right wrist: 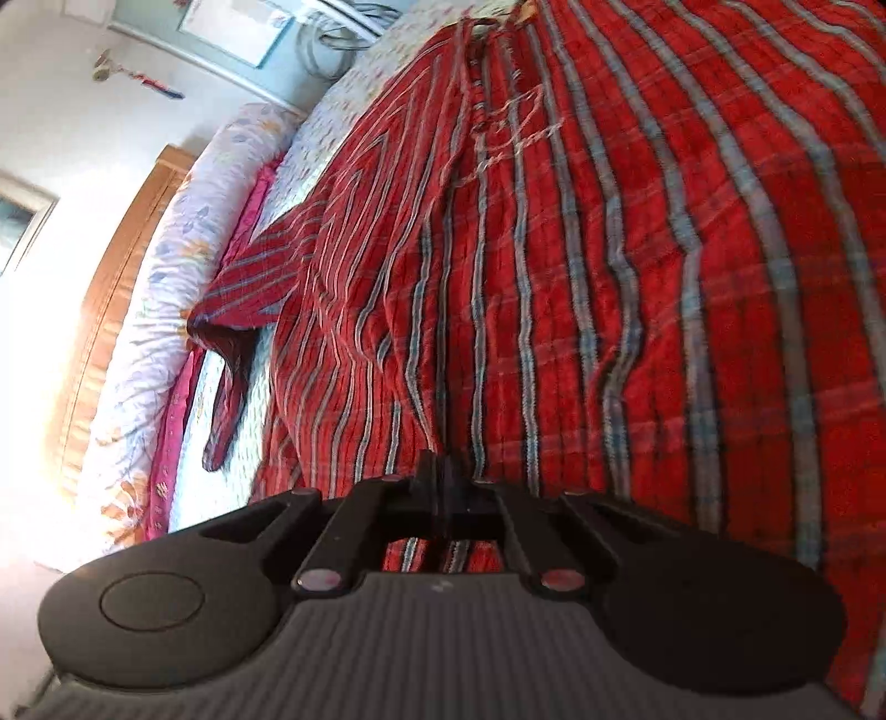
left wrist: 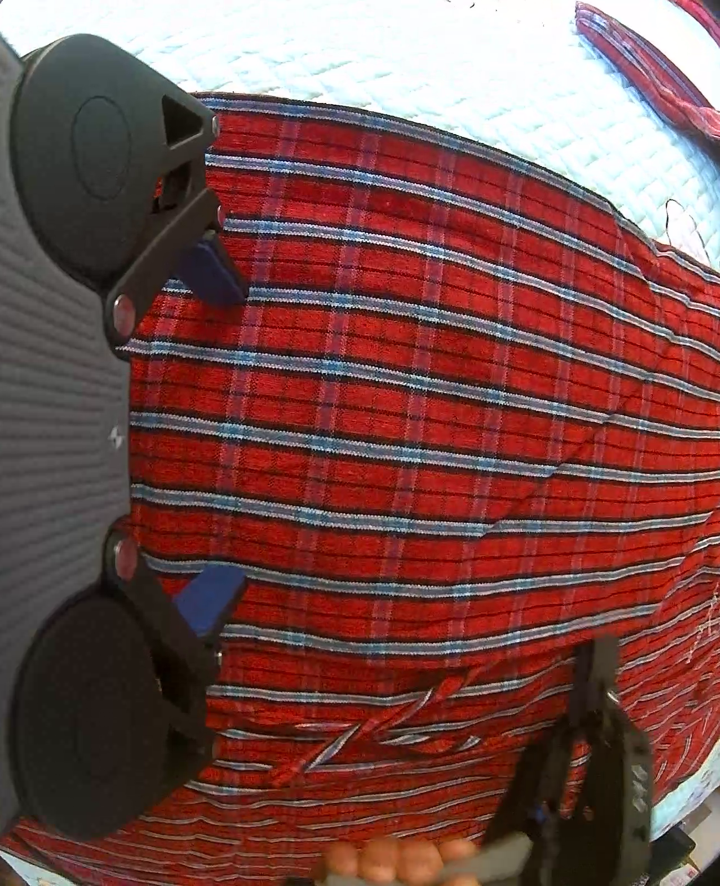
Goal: Fold clothes
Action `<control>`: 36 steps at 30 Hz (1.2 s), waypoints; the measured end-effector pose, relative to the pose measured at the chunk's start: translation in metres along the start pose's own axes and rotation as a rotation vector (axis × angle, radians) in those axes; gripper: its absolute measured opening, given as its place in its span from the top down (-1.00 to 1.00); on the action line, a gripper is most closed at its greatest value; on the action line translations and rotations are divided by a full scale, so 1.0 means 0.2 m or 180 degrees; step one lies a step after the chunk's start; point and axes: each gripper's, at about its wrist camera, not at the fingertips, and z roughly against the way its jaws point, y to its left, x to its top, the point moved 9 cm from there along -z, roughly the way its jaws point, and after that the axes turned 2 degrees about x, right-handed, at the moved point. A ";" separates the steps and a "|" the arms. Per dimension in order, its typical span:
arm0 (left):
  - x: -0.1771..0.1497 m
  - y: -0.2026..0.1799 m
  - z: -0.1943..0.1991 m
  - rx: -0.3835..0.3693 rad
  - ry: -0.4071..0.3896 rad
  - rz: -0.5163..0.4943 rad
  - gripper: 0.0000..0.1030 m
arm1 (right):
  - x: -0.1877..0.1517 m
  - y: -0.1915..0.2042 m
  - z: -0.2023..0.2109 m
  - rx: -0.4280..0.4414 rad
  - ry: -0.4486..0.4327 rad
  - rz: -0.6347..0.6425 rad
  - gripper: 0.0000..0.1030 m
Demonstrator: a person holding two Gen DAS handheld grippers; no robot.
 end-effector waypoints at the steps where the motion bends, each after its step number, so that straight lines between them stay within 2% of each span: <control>1: 0.00 0.00 0.00 -0.0002 0.0018 -0.0001 -1.00 | 0.04 0.02 0.01 0.0019 -0.0061 0.0007 0.73; 3: -0.01 0.00 0.00 -0.0004 0.0035 -0.0010 -1.00 | 0.13 0.06 0.01 0.0077 -0.0203 0.0029 0.41; 5: -0.02 0.00 0.00 -0.0017 0.0054 -0.0032 -1.00 | 0.26 0.06 -0.03 0.0117 -0.0331 -0.0081 0.26; 10: -0.05 0.02 0.00 -0.0071 0.0104 -0.0051 -1.00 | 0.49 0.00 -0.24 0.0202 -0.0424 -0.0383 0.22; 13: -0.07 0.02 0.00 -0.0081 0.0133 -0.0052 -1.00 | 0.55 -0.04 -0.33 0.0351 -0.0402 -0.0523 0.23; 18: -0.10 0.03 -0.01 -0.0081 0.0160 -0.0024 -1.00 | 0.55 -0.02 -0.40 0.0384 -0.0304 -0.0386 0.38; 19: -0.10 0.03 -0.01 -0.0079 0.0162 -0.0021 -1.00 | 0.54 -0.01 -0.40 0.0354 -0.0265 -0.0334 0.49; 20: -0.11 0.03 -0.01 -0.0076 0.0161 -0.0025 -1.00 | 0.53 -0.01 -0.41 0.0314 -0.0222 -0.0277 0.99; 22: -0.12 0.03 -0.01 -0.0071 0.0162 -0.0040 -1.00 | 0.52 0.01 -0.38 0.0159 -0.0191 -0.0071 0.97; 25: -0.15 0.03 -0.01 -0.0065 0.0154 -0.0067 -1.00 | 0.55 0.01 -0.31 -0.0184 -0.0294 0.0279 0.97; 29: -0.19 0.03 -0.01 -0.0044 0.0146 -0.0082 -1.00 | 0.50 0.02 -0.33 -0.0420 -0.0199 0.0742 0.98; 31: -0.21 0.03 -0.01 -0.0036 0.0145 -0.0081 -1.00 | 0.50 0.02 -0.31 -0.0411 -0.0265 0.0626 0.91; 34: -0.23 0.03 -0.01 -0.0036 0.0143 -0.0081 -1.00 | 0.51 -0.03 -0.21 -0.0380 -0.0462 0.0407 0.70; 36: -0.25 0.03 -0.01 -0.0026 0.0128 -0.0078 -1.00 | 0.44 0.01 -0.21 -0.0242 -0.0360 0.0362 0.68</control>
